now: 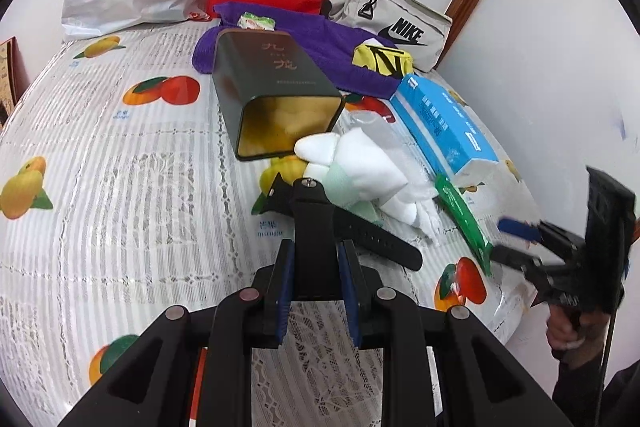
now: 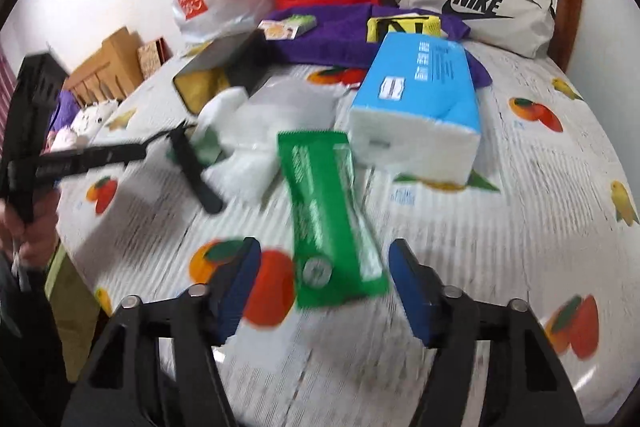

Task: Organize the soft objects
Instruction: 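Carry the green packet onto the purple towel with the right tool while the left tool moves toward the towel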

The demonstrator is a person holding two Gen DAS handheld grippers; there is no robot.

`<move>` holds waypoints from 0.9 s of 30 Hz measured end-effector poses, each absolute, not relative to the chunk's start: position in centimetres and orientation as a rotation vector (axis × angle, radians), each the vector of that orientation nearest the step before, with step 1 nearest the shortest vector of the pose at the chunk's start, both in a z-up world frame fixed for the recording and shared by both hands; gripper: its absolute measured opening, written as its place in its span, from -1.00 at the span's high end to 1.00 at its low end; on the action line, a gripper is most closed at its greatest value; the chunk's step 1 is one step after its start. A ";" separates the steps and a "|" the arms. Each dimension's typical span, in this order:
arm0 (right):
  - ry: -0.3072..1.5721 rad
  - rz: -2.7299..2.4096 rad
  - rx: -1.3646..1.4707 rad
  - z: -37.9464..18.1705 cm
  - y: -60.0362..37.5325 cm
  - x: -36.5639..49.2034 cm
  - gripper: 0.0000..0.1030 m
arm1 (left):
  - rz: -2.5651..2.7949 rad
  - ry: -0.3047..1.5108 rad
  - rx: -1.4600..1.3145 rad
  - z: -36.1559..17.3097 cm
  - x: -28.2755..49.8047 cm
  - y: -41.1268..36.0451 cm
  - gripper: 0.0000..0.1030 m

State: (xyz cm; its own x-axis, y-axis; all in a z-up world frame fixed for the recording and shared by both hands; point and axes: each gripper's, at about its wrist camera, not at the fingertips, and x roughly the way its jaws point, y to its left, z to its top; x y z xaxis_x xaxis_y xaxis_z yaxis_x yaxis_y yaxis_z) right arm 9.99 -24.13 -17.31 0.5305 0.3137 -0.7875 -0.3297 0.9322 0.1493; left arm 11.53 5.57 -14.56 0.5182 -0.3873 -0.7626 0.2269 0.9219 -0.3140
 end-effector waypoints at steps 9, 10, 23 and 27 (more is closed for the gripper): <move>0.914 0.378 -0.105 -19.7 -21.8 13.4 -0.16 | -0.359 0.958 -0.172 -14.4 11.1 5.5 0.59; 0.894 0.363 -0.166 -19.8 -21.2 13.1 0.11 | -0.362 0.958 -0.171 -14.4 11.1 5.5 0.59; 0.955 0.319 -0.045 -18.7 -25.4 9.9 0.52 | -0.349 0.921 -0.184 -13.6 9.8 5.5 0.59; 0.936 0.308 -0.036 -17.4 -26.0 8.9 0.52 | -0.347 0.904 -0.176 -12.5 9.5 5.2 0.59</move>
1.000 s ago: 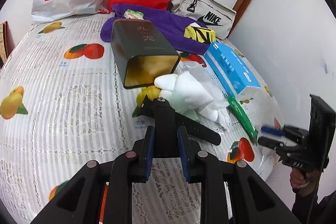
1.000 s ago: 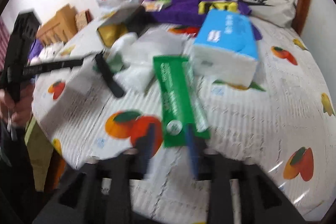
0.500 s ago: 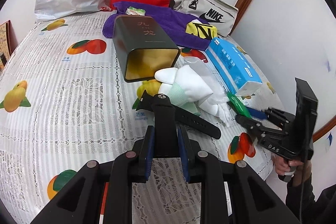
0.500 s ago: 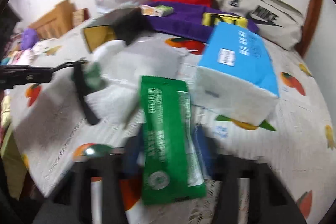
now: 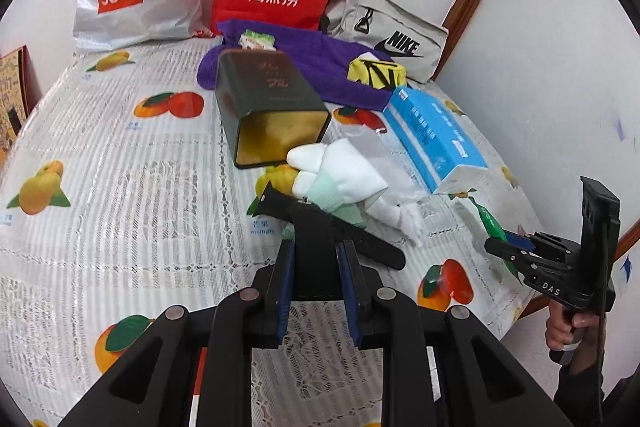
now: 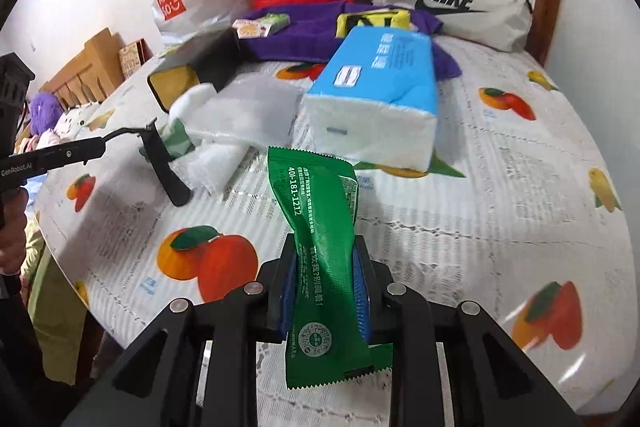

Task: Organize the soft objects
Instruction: 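Carry the green packet onto the purple towel with the right tool while the left tool moves toward the towel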

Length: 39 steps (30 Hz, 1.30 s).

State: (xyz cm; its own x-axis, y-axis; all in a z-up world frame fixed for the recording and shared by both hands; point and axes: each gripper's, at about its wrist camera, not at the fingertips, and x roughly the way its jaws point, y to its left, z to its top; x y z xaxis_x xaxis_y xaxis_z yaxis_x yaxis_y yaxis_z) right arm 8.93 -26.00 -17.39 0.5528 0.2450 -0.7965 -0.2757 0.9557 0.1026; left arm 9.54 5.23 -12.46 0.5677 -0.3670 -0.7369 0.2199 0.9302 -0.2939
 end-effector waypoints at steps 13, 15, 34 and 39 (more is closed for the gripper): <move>0.869 0.335 -0.019 -12.4 -26.2 9.1 0.52 | -0.370 0.866 -0.158 -8.0 10.1 4.3 0.59; 0.863 0.340 -0.015 -11.7 -26.1 9.6 0.52 | -0.369 0.864 -0.151 -7.5 10.6 4.2 0.59; 0.804 0.356 -0.015 -8.2 -25.6 19.4 0.52 | -0.378 0.812 -0.106 -3.1 19.1 2.9 0.59; 0.797 0.355 -0.022 -8.1 -25.0 23.0 0.52 | -0.380 0.807 -0.114 -3.1 22.3 2.9 0.59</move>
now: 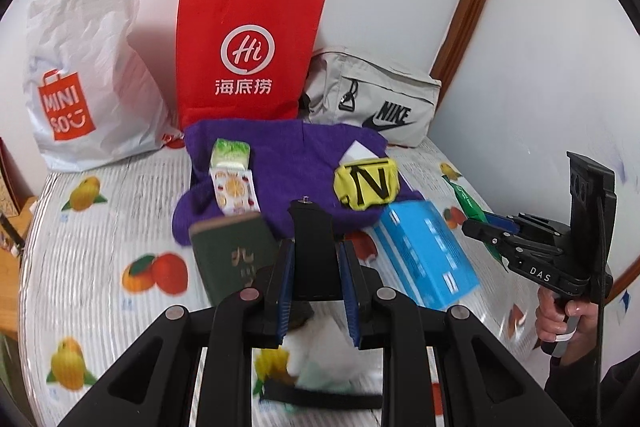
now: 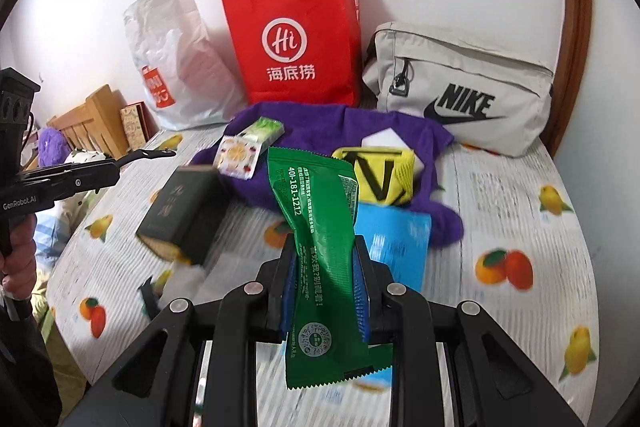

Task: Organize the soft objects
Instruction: 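Carry the green packet onto the purple towel with the right tool while the left tool moves toward the towel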

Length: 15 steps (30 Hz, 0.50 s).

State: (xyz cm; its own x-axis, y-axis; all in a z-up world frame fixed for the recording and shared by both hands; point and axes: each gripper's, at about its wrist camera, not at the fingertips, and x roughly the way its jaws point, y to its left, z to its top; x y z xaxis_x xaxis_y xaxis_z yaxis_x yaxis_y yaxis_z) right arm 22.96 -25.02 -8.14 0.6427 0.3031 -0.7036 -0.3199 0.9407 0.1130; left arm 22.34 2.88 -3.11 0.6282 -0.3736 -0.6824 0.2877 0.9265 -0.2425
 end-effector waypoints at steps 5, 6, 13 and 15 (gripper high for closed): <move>0.780 0.351 -0.034 -8.0 -24.4 26.7 0.52 | -0.384 0.806 -0.127 -3.8 26.4 2.7 0.59; 0.783 0.354 -0.031 -8.1 -24.3 27.7 0.52 | -0.388 0.813 -0.143 -4.1 27.4 2.8 0.59; 0.805 0.332 -0.059 -8.7 -23.9 33.8 0.52 | -0.361 0.844 -0.156 -5.2 32.0 2.8 0.59; 0.815 0.321 -0.059 -8.9 -23.9 35.4 0.52 | -0.348 0.849 -0.149 -5.4 33.0 2.8 0.59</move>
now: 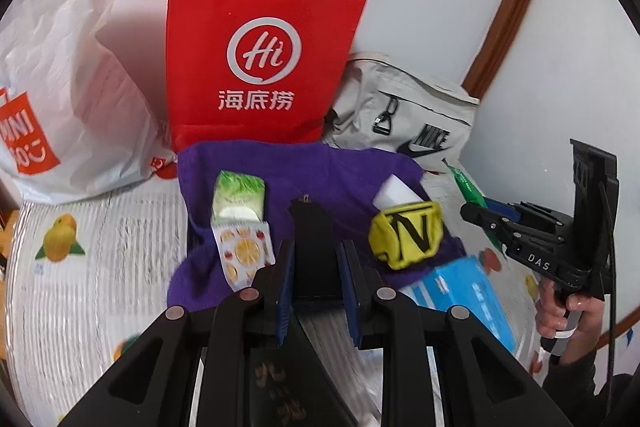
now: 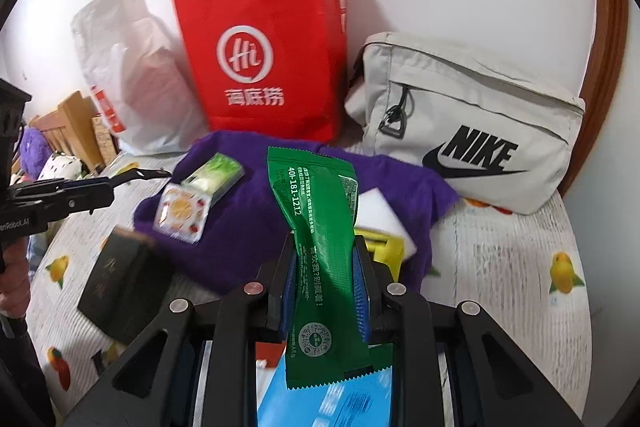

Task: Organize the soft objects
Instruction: 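Carry the green packet onto the purple towel with the right tool while the left tool moves toward the towel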

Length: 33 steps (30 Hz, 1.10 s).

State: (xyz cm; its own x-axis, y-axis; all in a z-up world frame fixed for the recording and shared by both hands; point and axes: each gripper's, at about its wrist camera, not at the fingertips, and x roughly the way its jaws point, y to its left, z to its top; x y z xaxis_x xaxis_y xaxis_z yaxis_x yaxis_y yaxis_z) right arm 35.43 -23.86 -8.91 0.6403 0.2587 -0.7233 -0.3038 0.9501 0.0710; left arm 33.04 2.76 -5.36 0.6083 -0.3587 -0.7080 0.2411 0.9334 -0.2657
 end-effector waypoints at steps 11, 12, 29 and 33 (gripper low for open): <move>0.898 0.321 -0.106 -11.0 -23.1 41.3 0.52 | -0.320 0.926 -0.162 -8.2 39.5 2.1 0.59; 0.907 0.319 -0.113 -11.3 -23.1 41.7 0.52 | -0.313 0.932 -0.158 -8.4 39.9 2.1 0.59; 1.042 0.322 -0.160 -14.9 -22.3 44.9 0.50 | -0.296 1.052 -0.091 -12.2 43.0 1.3 0.58; 1.049 0.331 -0.155 -14.9 -22.5 44.7 0.45 | -0.296 1.070 -0.088 -12.7 43.1 1.2 0.58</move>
State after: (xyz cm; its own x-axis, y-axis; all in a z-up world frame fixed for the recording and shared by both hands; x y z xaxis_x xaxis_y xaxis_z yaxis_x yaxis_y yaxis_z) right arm 44.71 -22.50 -14.95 0.4548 0.1932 -0.8694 -0.3401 0.9399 0.0310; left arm 43.14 1.22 -12.72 0.4451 -0.2807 -0.8503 0.1960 0.9571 -0.2133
